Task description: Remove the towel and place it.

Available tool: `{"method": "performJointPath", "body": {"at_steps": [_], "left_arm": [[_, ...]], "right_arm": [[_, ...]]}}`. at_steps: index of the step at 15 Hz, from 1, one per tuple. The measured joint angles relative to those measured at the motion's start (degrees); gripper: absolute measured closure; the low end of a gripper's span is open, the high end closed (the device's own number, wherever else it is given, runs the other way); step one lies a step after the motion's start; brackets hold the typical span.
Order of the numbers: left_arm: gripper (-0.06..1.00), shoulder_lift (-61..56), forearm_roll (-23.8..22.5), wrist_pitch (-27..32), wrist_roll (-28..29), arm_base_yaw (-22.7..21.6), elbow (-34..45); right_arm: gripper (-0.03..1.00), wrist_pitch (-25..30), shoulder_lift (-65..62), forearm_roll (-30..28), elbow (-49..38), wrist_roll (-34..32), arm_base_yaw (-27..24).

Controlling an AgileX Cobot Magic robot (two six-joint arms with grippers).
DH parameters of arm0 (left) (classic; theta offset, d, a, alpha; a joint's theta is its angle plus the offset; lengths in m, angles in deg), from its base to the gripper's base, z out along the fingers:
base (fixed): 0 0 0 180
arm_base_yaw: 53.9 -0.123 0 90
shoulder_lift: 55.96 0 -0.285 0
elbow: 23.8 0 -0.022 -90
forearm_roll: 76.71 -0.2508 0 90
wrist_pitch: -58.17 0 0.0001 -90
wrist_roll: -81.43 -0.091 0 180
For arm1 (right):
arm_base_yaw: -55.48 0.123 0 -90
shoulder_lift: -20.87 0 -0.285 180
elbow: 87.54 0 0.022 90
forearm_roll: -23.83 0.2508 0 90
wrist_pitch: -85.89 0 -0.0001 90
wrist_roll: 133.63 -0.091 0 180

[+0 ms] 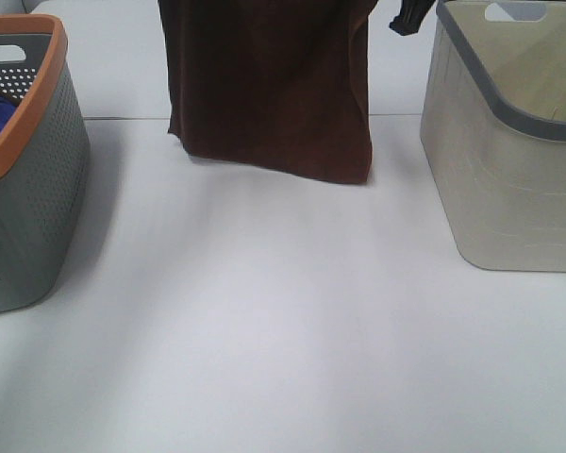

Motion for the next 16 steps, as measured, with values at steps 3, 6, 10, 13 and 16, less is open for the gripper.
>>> {"method": "performJointPath", "body": {"at_steps": [3, 6, 10, 13, 16], "left_arm": [[0.94, 4.70, -4.24, -13.12, -0.17, -2.23, 0.06], [0.94, 6.65, -6.36, -16.96, -0.17, -2.86, 0.06], [0.94, 8.14, -7.05, -8.14, -0.80, -0.57, 0.06], [0.94, 8.14, -6.76, 8.25, -4.64, 2.41, 0.06], [0.94, 8.42, 8.08, 33.58, -19.14, 2.52, 0.46]], "right_arm": [[0.97, -3.21, 7.56, 0.00, 11.75, 1.20, 0.00], [0.97, -3.78, 12.78, -0.06, 16.04, 1.89, -0.40], [0.97, 4.64, 14.84, -0.29, 16.16, -0.74, -0.63], [0.97, 21.31, 14.84, -7.85, 16.16, -9.80, -0.63], [0.97, 45.21, 14.55, -20.51, 16.16, -29.62, -0.63]]}}
